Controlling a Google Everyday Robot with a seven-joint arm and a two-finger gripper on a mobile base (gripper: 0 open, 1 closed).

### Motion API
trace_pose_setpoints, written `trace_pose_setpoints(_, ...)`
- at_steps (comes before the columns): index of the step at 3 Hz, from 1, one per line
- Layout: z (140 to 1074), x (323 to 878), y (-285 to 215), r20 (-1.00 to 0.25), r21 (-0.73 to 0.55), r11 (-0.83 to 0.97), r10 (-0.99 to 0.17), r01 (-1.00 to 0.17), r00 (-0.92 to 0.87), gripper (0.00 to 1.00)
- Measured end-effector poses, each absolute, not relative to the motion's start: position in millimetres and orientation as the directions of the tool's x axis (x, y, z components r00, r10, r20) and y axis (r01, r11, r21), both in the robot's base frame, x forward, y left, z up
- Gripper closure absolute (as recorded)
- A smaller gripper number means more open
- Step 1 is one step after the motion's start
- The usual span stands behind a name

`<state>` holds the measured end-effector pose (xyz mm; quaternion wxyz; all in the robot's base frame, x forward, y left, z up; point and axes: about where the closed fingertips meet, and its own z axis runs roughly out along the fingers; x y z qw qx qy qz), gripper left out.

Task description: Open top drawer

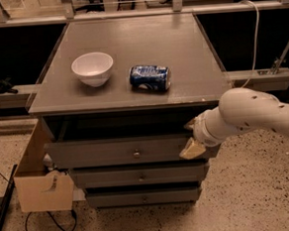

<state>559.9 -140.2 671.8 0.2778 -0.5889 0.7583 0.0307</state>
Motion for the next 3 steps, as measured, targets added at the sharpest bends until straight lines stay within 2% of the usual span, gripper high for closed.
trace_pose_setpoints(1, 671.8, 559.9, -140.2, -0.457, -0.281, 0.304, -0.876, -0.91, -0.152, 0.25)
trace_pose_setpoints(2, 666.5, 559.5, -141.2, -0.459, -0.279, 0.31, -0.874, -0.909, -0.158, 0.56)
trace_pose_setpoints(3, 667.3, 559.1, -142.0, -0.461, -0.277, 0.315, -0.873, -0.908, -0.162, 0.79)
